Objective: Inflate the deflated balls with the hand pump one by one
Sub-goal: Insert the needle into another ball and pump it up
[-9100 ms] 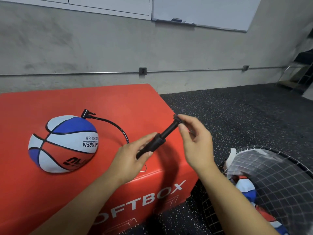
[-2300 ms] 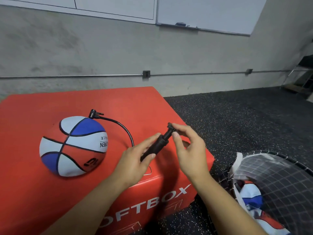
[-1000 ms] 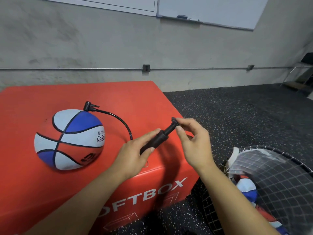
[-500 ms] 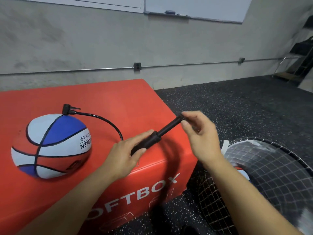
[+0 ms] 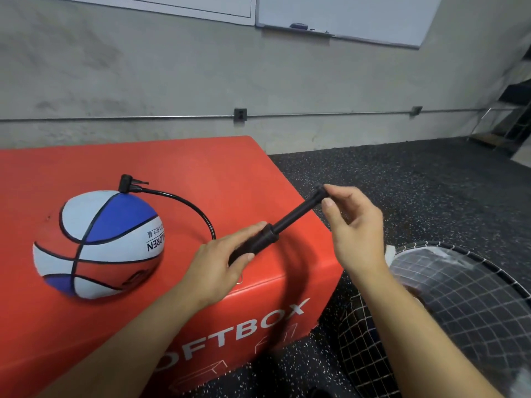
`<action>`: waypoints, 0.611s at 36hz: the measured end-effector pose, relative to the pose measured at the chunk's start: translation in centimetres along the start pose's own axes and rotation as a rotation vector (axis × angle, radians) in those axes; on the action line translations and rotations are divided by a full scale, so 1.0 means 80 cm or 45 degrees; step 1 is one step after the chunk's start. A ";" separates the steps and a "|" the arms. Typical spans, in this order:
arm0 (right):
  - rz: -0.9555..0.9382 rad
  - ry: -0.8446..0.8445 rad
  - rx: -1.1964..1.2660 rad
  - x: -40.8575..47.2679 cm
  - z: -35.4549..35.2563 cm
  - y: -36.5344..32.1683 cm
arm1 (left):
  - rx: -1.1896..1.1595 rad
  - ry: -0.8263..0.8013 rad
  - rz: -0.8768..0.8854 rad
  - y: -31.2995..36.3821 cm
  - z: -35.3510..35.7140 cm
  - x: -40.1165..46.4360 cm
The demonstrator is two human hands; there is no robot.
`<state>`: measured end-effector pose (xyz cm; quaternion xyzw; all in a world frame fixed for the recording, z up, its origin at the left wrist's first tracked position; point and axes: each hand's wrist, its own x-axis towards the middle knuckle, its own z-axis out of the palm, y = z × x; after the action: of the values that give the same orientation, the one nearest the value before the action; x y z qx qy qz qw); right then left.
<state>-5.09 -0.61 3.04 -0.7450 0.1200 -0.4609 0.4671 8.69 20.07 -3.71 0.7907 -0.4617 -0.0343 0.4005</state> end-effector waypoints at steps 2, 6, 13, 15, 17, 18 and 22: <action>-0.011 -0.042 -0.019 -0.004 0.012 0.002 | -0.059 -0.004 -0.015 -0.004 0.000 0.001; -0.024 -0.125 -0.070 -0.013 0.033 0.005 | -0.099 0.000 -0.026 -0.008 -0.001 0.001; 0.017 -0.239 -0.115 -0.029 0.060 0.012 | -0.137 0.034 -0.030 -0.013 -0.002 0.003; 0.026 -0.250 -0.126 -0.031 0.064 0.012 | -0.151 0.045 -0.032 -0.013 -0.002 0.003; 0.027 -0.257 -0.132 -0.030 0.065 0.010 | -0.168 0.056 -0.034 -0.010 -0.003 0.002; 0.026 -0.257 -0.137 -0.030 0.065 0.009 | -0.180 0.059 -0.029 -0.009 -0.004 0.001; 0.019 -0.273 -0.159 -0.032 0.069 0.002 | -0.155 0.082 0.001 -0.005 -0.013 -0.005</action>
<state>-2.04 4.06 0.68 -0.8167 0.1035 -0.3668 0.4333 9.15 21.08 -3.39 0.7655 -0.4459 -0.0365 0.4625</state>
